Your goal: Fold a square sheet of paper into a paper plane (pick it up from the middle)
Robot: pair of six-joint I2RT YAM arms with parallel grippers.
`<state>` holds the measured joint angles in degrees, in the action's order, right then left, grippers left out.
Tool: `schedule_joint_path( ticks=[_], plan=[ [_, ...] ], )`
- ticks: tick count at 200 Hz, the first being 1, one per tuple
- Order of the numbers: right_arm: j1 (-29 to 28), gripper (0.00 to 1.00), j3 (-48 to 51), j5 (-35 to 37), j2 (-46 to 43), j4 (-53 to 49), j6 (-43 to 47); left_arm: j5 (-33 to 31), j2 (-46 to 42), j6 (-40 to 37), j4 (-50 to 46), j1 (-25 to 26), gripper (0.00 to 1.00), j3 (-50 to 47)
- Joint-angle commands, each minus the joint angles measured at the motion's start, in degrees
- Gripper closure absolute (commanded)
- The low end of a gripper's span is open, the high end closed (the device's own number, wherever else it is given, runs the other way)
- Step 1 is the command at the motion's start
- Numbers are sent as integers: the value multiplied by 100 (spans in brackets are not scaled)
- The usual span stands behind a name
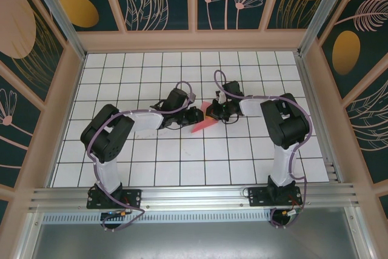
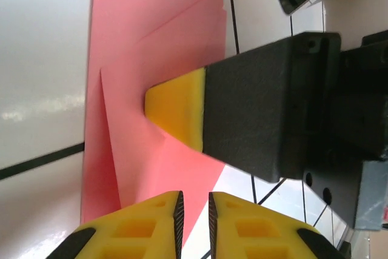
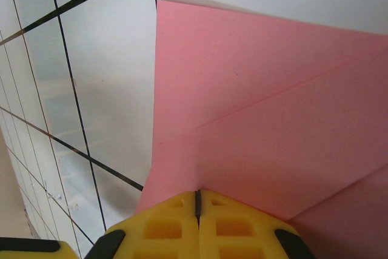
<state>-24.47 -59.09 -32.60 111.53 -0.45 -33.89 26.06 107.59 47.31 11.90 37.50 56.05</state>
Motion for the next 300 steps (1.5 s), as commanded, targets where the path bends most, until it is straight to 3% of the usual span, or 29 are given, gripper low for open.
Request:
schedule_joint_path(
  ticks=[1, 132, 224, 300],
  plan=[
    [-23, 100, 258, 587, 359, -570, -72, 220, -115, 169, 103, -22, 78, -266],
    [-23, 100, 245, 586, 485, -646, -70, -370, -84, 24, -479, -13, 80, -481],
    [-31, 100, 231, 606, 540, -697, -48, 203, -586, 114, -101, 82, 77, -719],
    [-24, 100, 222, 614, 599, -738, -31, -26, -408, 44, -330, 139, 78, -770]
  ],
)
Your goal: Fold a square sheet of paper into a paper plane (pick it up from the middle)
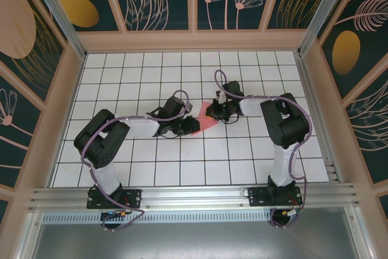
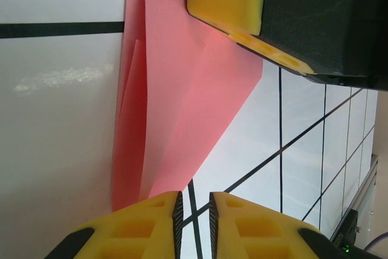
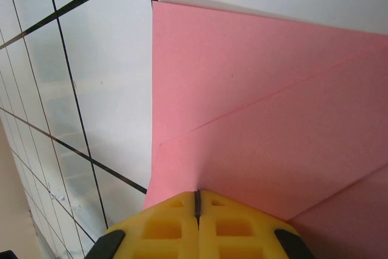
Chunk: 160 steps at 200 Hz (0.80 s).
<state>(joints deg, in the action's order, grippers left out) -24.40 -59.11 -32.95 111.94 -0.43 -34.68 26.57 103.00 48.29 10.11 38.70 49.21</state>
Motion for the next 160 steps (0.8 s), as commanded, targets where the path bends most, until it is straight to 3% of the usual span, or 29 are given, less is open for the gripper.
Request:
schedule_joint_path(
  ticks=[1, 160],
  plan=[
    [-34, 100, 225, 649, 557, -740, 48, -79, 52, -55, -150, 21, 78, -87],
    [-29, 100, 225, 671, 621, -799, 66, 115, 84, -9, 31, 21, 78, -207]
  ],
)
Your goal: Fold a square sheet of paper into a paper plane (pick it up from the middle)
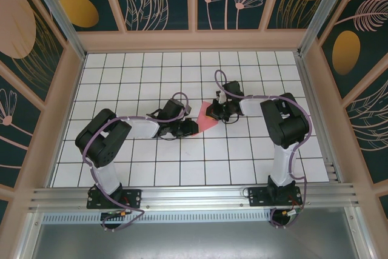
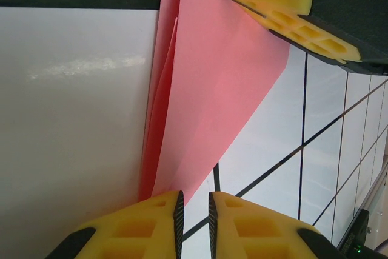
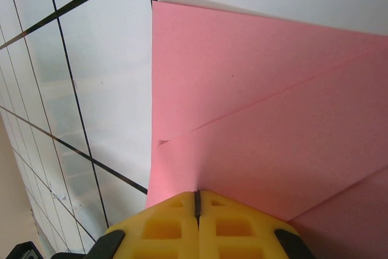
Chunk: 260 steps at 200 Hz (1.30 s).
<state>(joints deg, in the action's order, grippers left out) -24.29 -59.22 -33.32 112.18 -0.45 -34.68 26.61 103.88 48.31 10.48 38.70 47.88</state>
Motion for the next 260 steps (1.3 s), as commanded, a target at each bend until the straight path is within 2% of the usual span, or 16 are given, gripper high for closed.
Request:
schedule_joint_path(
  ticks=[1, 69, 131, 190, 260],
  plan=[
    [-40, 100, 236, 710, 596, -798, 66, 109, -10, -22, -4, 22, 78, -75],
    [-40, 100, 260, 687, 627, -777, 57, -48, -198, -498, -58, -28, 76, 259],
    [-50, 100, 272, 658, 647, -769, 66, 29, 128, -612, -11, -51, 75, 405],
    [-49, 100, 275, 660, 688, -773, 72, 386, 291, -336, 274, -47, 78, 147],
    [-58, 100, 264, 668, 734, -789, 66, 290, 318, -314, 147, -49, 79, -14]
  ],
)
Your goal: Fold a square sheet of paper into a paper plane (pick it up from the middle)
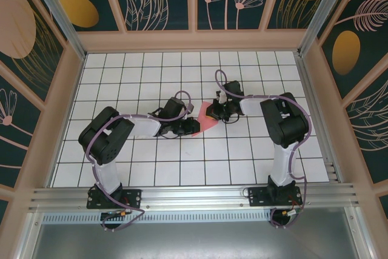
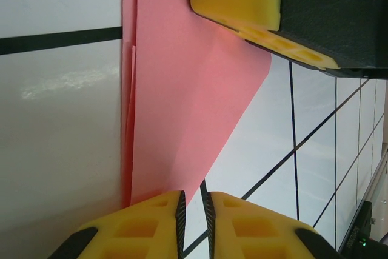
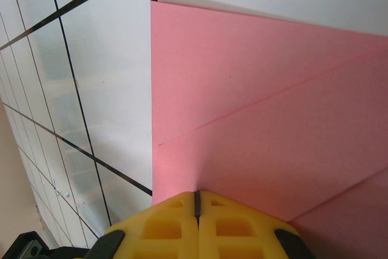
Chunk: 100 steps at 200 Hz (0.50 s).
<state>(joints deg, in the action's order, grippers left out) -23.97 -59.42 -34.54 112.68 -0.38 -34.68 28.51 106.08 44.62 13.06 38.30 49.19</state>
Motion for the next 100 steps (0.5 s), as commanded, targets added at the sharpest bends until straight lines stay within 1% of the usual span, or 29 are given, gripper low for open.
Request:
schedule_joint_path(
  ticks=[1, 71, 100],
  plan=[
    [-91, 100, 283, 791, 684, -791, 71, 96, 97, 56, -111, -9, 79, -150],
    [-96, 100, 290, 816, 697, -824, 75, -1, 66, 19, -293, -8, 80, -282],
    [-92, 100, 278, 822, 715, -841, 75, 5, 28, 20, -334, -1, 82, -371]
  ],
)
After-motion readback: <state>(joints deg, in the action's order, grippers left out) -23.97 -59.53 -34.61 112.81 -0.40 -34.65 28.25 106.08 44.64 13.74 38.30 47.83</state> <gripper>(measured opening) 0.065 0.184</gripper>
